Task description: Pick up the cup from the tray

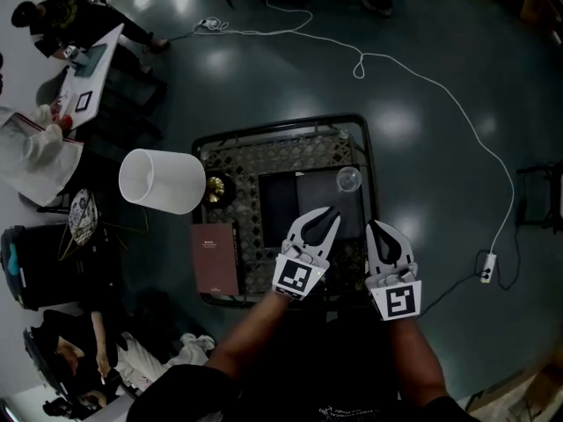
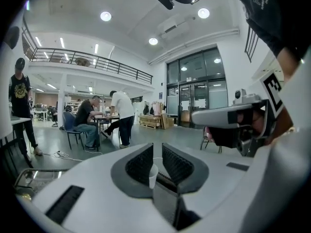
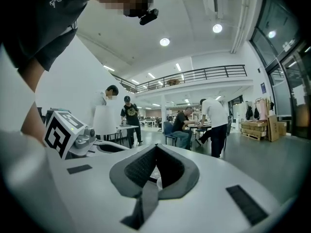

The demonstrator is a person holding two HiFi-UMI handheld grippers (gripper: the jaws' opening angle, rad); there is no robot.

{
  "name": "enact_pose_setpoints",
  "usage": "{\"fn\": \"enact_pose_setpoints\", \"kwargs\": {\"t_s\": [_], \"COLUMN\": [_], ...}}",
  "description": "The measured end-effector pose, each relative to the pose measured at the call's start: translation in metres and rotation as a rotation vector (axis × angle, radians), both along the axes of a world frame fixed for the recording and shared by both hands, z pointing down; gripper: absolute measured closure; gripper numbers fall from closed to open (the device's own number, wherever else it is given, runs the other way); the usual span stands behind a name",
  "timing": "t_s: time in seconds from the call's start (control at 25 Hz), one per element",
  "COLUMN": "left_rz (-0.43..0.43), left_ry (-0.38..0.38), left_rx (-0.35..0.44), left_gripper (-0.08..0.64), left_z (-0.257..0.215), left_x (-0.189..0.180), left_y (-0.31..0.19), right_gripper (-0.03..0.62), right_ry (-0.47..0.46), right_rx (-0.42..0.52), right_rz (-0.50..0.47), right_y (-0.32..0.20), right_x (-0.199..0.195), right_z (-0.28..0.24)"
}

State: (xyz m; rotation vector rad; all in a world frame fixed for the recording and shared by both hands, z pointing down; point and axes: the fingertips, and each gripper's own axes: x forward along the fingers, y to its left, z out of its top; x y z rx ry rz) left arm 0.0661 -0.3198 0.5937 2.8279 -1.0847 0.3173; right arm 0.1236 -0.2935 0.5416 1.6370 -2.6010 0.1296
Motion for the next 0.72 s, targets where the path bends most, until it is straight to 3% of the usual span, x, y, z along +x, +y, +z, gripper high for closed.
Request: {"fn": "enact_pose_setpoints", "kwargs": {"t_s": [0.2, 0.44, 0.72], "left_rz": [-0.023, -0.053, -0.047], "left_ry": [-0.022, -0.047, -0.105], "left_rx": [-0.016, -0.031, -0.098], "left_gripper": [0.372, 0.264, 0.204], "left_z": [0.021, 0.047, 0.093], "left_x": [0.006, 0.013, 0.025], "left_y": [-0.009, -0.019, -0.037], "right_gripper": [0.583, 0.583, 0.583], "right_ry": [-0.016, -0.014, -0.019], "right_rx": [-0.001, -0.002, -0.035], "right_rz": [0.003, -0.004, -0.003], "right_y": [-0.008, -0.013, -0.014], "right_x": [0.005, 0.006, 0.013], "right_z": [0.007, 0.013, 0.025]}}
